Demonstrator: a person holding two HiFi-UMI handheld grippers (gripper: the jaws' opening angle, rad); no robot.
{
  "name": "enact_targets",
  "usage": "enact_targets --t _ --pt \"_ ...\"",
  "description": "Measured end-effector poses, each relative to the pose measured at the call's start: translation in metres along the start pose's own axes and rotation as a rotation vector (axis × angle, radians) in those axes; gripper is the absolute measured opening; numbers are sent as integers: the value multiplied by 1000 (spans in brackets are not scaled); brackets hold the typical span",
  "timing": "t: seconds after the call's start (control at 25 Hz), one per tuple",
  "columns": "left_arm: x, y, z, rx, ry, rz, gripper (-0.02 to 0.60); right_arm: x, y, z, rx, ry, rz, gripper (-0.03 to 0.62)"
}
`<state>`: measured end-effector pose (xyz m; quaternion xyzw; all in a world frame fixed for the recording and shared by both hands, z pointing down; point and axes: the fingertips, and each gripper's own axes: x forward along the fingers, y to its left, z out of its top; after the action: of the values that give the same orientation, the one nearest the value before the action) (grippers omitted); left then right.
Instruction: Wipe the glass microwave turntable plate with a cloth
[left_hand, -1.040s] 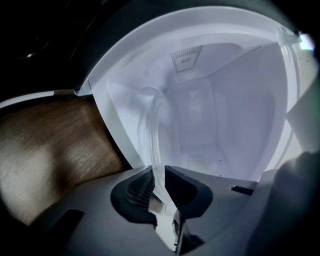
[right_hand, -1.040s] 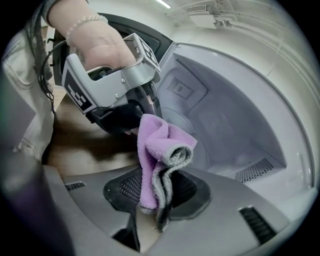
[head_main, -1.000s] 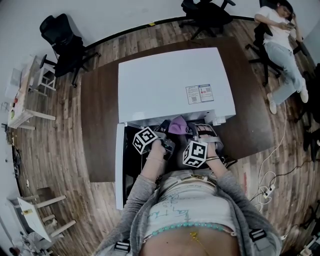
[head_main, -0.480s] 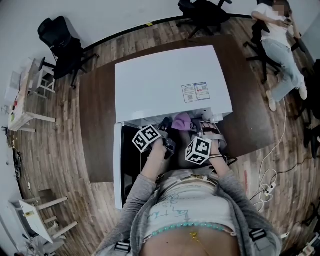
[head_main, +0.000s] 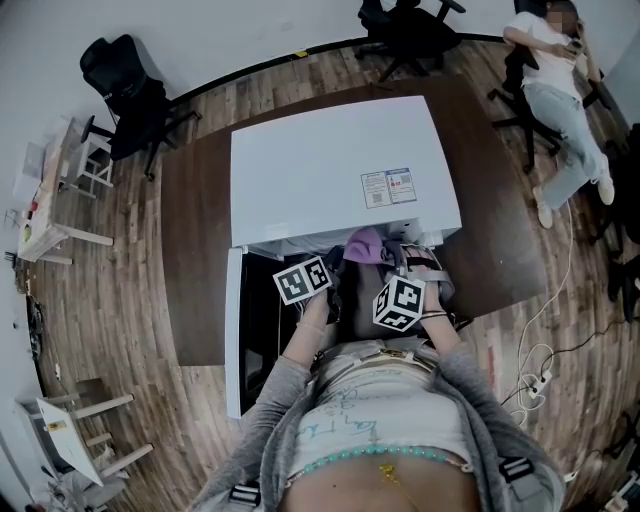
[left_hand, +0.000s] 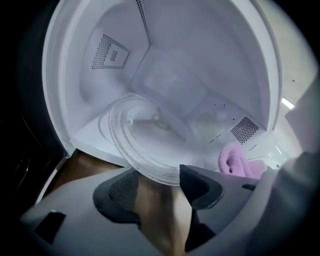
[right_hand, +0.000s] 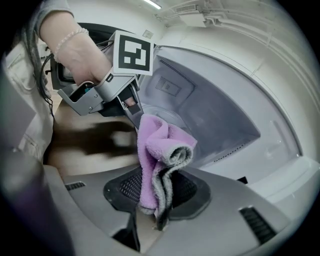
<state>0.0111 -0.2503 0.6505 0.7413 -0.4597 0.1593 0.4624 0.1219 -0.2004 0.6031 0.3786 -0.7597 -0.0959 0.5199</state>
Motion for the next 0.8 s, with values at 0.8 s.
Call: enact_targets --t 0.8 --pt "-24 12 -21 160 71 -20 270 7 11 12 -59 -54 75 124"
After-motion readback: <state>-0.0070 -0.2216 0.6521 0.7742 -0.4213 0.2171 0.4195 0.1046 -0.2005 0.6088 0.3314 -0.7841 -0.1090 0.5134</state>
